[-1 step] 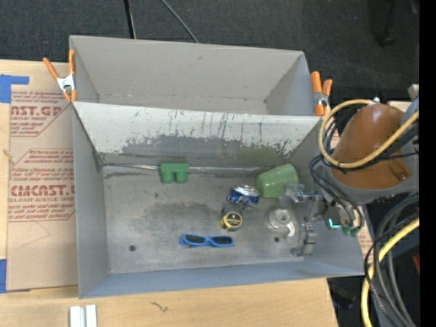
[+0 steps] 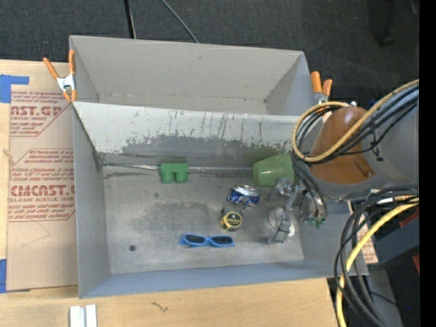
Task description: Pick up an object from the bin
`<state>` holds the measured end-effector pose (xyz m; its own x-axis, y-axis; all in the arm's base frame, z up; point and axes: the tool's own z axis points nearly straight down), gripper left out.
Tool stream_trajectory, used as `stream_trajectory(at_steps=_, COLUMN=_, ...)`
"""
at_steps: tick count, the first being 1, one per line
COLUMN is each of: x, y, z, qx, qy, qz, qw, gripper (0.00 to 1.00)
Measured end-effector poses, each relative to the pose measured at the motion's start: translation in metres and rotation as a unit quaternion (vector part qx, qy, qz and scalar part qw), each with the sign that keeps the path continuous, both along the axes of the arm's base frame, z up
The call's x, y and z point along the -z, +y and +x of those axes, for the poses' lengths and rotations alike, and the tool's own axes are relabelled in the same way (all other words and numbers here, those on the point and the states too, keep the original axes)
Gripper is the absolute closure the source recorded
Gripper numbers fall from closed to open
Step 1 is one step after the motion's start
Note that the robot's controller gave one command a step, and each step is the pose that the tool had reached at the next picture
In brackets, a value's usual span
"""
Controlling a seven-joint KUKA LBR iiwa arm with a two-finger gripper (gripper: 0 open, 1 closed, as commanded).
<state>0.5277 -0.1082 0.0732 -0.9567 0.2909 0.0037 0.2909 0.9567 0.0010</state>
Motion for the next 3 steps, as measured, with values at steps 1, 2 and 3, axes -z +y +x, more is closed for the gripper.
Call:
stream_trajectory(at_steps=1, x=0.004, y=-0.031, z=-0.034, qx=-0.053, qy=-0.0006, qz=-0.001, qw=0.9986, gripper=0.00)
stream_trajectory(at_steps=2, x=0.003, y=-0.029, z=-0.033, qx=-0.054, qy=-0.0009, qz=-0.001, qw=0.9985, gripper=1.00)
stream_trajectory(at_steps=3, x=-0.147, y=-0.036, z=-0.046, qx=-0.087, qy=-0.0057, qz=-0.003, qw=0.9962, gripper=1.00)
